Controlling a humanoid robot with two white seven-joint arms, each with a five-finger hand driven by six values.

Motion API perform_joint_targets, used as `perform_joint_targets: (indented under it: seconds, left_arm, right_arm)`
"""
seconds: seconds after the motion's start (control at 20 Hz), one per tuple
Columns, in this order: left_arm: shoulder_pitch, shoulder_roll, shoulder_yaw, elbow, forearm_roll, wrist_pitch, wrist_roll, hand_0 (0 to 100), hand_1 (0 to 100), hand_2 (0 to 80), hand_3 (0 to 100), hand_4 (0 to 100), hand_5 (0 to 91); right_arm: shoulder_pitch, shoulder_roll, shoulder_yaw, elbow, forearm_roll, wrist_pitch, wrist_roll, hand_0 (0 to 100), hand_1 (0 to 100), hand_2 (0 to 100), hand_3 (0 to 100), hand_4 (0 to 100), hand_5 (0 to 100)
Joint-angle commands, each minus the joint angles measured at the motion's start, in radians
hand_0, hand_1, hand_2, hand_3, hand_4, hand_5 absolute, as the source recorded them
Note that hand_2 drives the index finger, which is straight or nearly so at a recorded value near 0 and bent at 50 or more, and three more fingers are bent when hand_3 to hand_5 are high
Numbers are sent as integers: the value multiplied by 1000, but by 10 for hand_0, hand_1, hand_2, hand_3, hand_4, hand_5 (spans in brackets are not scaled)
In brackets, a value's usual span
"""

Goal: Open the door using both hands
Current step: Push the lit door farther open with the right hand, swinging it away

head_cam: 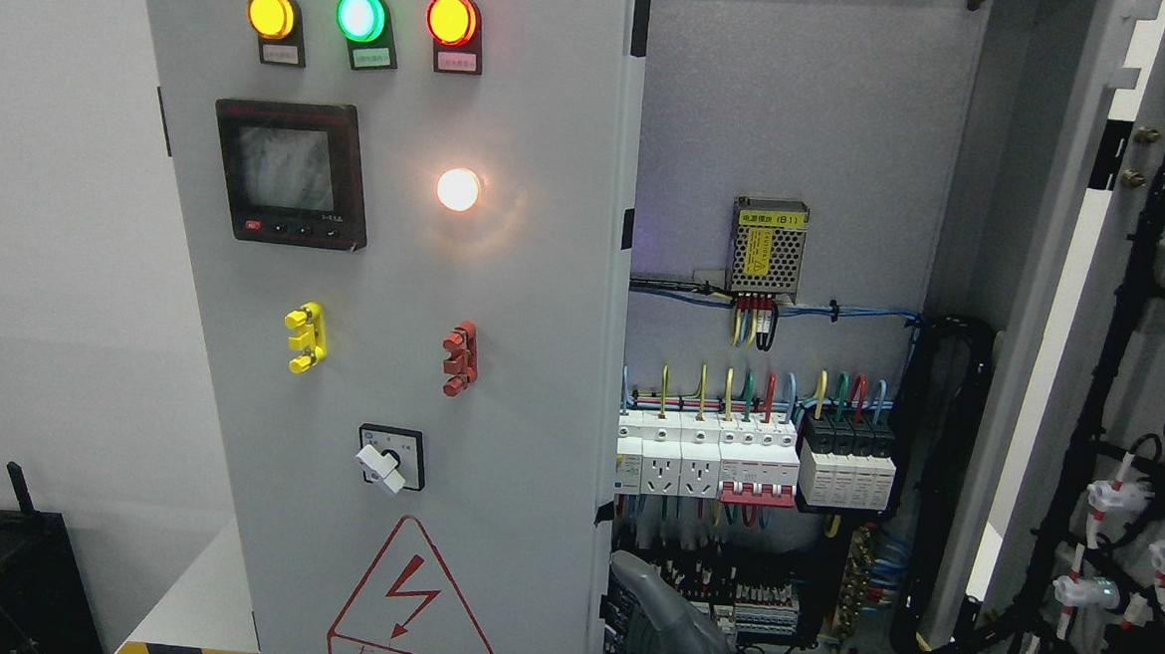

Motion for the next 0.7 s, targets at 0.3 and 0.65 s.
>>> perform_joint_targets:
  seconds: [0.3,0.65]
  left_arm:
    - [0,0,0,-25,0,0,0,0,0,0,0,0,0]
    - [0,0,0,-25,0,0,0,0,0,0,0,0,0]
  right_arm:
    - [13,5,53,-50,-67,2,0,383,0,0,0,0,0]
    - [20,5,76,-50,-71,4,1,383,0,0,0,0,0]
